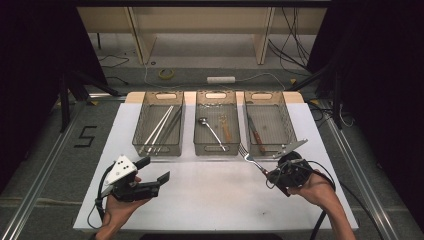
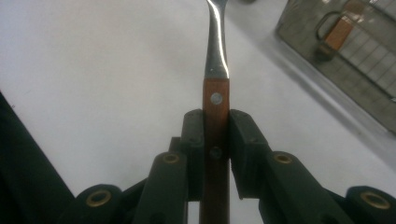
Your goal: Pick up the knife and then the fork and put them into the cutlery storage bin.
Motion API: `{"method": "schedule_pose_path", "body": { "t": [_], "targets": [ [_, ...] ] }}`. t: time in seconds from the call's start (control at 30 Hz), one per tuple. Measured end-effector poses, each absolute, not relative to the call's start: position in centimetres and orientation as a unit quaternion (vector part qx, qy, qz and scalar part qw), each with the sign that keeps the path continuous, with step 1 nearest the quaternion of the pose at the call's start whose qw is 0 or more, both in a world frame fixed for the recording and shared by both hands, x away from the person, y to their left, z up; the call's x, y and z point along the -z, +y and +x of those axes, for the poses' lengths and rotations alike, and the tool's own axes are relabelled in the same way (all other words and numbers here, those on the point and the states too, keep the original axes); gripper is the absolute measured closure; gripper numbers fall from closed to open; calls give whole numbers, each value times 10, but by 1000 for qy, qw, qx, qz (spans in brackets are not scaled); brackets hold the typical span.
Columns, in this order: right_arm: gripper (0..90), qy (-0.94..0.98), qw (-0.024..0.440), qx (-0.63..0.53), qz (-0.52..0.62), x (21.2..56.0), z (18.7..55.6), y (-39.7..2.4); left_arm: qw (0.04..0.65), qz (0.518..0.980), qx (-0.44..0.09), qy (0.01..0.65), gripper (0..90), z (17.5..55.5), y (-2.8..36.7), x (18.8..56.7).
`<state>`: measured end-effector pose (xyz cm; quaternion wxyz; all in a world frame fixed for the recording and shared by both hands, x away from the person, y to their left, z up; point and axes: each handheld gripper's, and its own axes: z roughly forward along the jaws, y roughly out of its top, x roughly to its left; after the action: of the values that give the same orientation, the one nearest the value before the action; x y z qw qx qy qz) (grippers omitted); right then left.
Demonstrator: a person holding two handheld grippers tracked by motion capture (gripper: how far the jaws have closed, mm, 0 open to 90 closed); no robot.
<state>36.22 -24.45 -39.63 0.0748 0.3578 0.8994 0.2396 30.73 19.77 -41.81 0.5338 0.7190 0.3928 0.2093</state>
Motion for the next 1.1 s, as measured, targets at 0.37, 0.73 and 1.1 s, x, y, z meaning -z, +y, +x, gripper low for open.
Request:
{"method": "schedule_pose_path", "body": {
  "t": [0.37, 0.73, 1.1],
  "targets": [
    [774, 887, 81, -263, 371, 383, 385, -248, 535, 717, -210, 394, 154, 308, 198, 418],
    [774, 876, 84, -280, 383, 365, 414, -246, 536, 717, -208, 394, 154, 308, 198, 418],
    [774, 870, 81, -290, 390, 357, 435, -238, 536, 718, -208, 393, 154, 307, 198, 418]
  ]
}}
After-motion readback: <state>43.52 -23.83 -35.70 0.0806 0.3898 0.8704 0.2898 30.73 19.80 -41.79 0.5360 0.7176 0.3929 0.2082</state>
